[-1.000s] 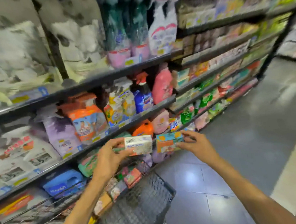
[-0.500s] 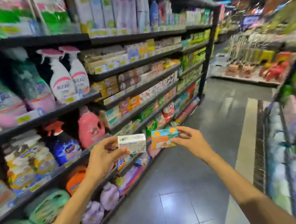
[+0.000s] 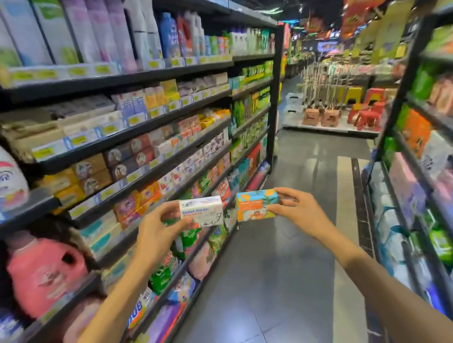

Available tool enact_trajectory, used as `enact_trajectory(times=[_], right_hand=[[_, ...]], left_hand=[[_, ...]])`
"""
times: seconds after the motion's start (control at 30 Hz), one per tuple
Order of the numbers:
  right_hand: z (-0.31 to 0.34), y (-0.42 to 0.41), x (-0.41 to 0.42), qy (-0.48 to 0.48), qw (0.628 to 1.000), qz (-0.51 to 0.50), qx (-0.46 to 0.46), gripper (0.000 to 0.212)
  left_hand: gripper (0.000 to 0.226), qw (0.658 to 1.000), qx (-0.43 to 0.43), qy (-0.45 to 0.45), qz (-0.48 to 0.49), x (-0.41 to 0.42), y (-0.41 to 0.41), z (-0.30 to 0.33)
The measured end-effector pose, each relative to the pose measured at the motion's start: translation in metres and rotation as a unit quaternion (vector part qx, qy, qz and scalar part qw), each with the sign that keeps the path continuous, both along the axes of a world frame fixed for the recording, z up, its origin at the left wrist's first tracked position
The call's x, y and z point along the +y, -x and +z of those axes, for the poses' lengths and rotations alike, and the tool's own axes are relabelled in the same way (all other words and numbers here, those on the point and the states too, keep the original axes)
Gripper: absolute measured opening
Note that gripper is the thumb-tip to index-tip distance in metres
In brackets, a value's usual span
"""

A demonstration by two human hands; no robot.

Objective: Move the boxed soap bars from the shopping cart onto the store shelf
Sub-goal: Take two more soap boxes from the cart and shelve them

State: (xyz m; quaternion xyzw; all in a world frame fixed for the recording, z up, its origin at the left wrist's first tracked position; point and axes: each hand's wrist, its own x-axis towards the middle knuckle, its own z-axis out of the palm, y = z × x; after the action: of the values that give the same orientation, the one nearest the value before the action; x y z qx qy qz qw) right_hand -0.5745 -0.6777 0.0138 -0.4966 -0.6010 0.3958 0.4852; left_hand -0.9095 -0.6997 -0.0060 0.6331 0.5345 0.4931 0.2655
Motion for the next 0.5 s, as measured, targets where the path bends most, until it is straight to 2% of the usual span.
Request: enact_trajectory(times=[0.17, 0.3, 0.5], right_hand=[[0.013, -0.019, 0.09, -0.007, 1.0, 0.0, -0.006, 0.032], [0.021, -0.031, 0.168, -0.02, 1.0, -0.014, -0.014, 0.036], [0.016, -0.041, 0.283, -0.019, 1.0, -0.005, -0.003, 0.039]], left_hand=[[0.039, 1.0, 0.003, -0.017, -0.02, 0.108, -0.022, 0.009], [0.04, 0.999, 0.02, -0.018, -0.038, 0.193, -0.032, 0.018], [0.04, 1.0, 0.0, -0.017, -0.014, 0.295, -0.041, 0.022]])
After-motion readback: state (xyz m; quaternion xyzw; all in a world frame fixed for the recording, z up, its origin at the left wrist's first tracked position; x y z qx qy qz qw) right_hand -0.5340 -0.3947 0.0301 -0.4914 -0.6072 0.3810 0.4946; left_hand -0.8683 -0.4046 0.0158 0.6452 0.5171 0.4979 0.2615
